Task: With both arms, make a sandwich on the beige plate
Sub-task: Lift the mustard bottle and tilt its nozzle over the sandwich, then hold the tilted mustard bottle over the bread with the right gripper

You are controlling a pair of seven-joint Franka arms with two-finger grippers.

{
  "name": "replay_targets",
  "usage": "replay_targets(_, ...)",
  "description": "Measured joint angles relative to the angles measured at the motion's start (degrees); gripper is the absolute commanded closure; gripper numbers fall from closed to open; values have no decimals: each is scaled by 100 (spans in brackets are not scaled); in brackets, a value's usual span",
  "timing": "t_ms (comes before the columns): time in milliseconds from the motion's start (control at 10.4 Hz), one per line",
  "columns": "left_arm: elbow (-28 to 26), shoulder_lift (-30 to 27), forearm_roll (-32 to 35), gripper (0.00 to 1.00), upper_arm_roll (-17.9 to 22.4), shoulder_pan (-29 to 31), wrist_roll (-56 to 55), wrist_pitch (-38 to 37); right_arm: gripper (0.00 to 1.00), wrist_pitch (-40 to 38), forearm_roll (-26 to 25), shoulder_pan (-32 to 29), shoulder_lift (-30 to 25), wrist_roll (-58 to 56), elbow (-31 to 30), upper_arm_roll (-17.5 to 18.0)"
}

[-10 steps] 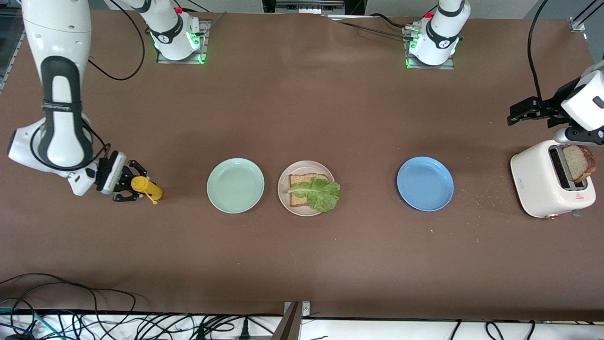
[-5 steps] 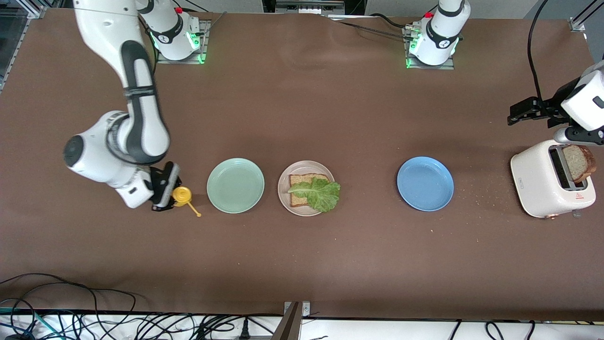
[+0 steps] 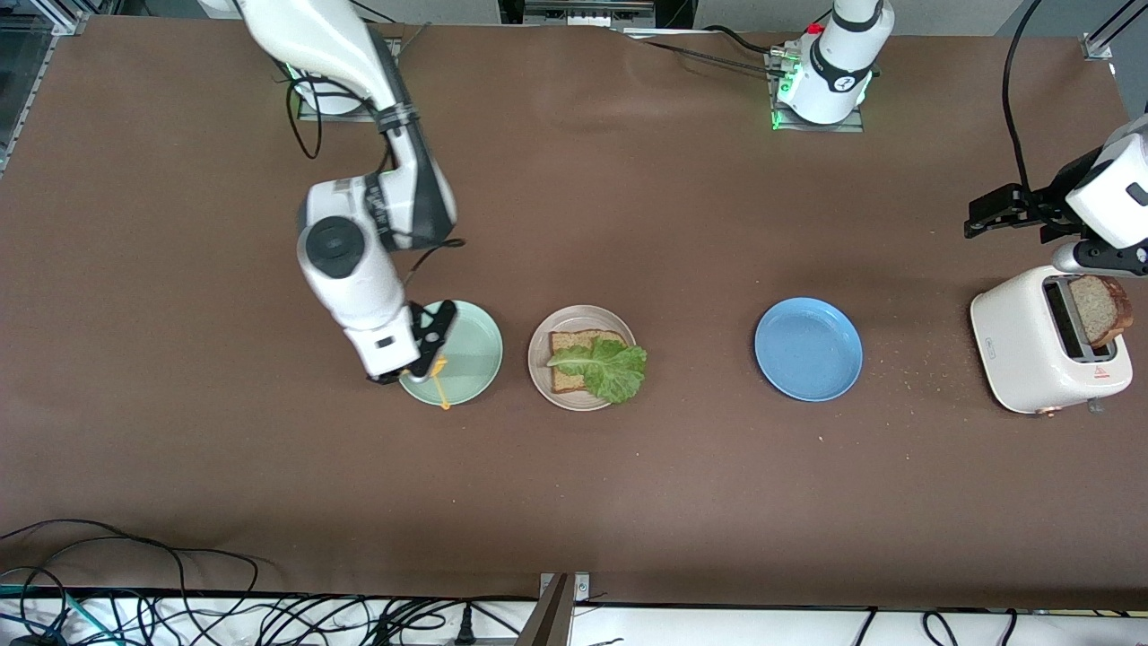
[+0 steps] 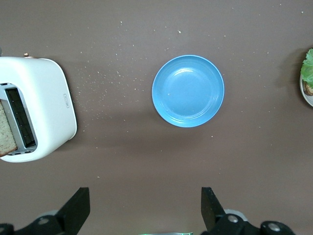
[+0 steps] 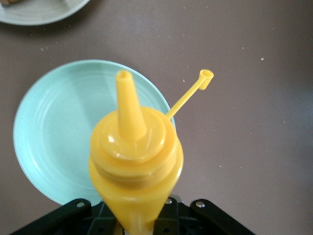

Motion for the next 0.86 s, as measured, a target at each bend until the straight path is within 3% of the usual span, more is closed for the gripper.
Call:
replay_targets(192,0,0,0,0,1,1,0,0,100,-443,-999,463,216,1076,215,4)
replay_targets(384,0,1,0,0,2,1,0,0,100,-1332,-1873,859,687,1903,870,12)
replay_targets(672,0,1,0,0,-1,-1,0,0,100,-2180,-2522,1343,1550,2624,1720,16)
replay_targets(865,0,1,0,0,-1,-1,0,0,100,-2271,-2707,1416,1965,2821,2148,4)
